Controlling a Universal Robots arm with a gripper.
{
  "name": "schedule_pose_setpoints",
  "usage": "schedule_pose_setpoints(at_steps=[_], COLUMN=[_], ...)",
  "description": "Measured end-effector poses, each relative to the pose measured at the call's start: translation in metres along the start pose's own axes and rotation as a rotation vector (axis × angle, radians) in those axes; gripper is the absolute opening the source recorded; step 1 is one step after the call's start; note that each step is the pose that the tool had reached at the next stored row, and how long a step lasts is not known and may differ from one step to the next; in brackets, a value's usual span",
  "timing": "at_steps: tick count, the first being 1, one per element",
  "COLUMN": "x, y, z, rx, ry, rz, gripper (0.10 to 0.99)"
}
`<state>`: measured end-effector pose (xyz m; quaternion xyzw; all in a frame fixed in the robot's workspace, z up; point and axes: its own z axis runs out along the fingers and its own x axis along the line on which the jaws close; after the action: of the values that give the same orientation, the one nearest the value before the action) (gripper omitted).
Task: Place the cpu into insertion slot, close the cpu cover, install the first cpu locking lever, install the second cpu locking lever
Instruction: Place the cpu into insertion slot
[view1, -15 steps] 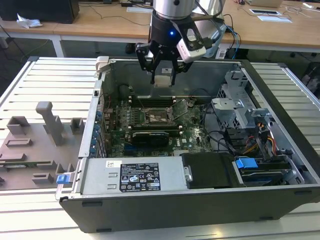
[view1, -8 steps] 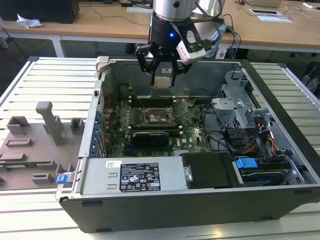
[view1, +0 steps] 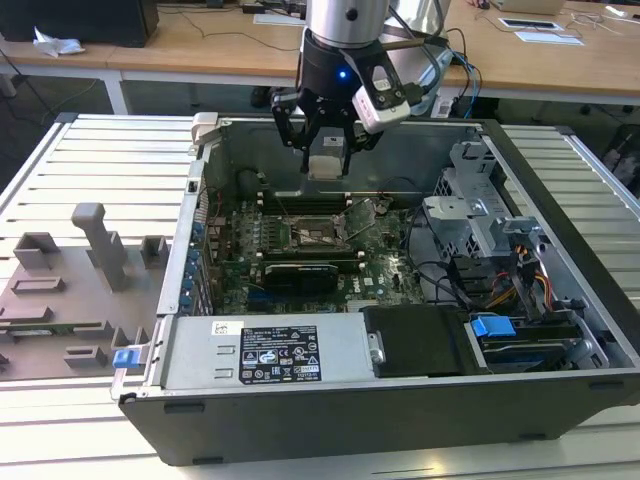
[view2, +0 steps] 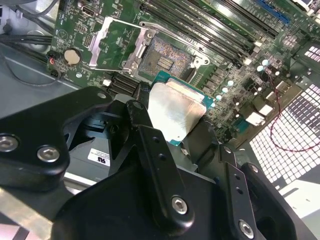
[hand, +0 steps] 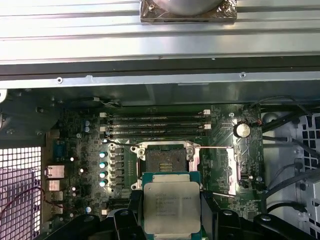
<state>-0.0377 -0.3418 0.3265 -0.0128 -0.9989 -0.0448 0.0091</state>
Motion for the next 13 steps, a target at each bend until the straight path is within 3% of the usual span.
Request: schedule_pose_setpoints(at_steps=[13], x=[-0.0002], y=[-0.0008], z=[0.0093], rx=[0.000], ry=[0.0000], rz=[0.000], gripper=[0.545])
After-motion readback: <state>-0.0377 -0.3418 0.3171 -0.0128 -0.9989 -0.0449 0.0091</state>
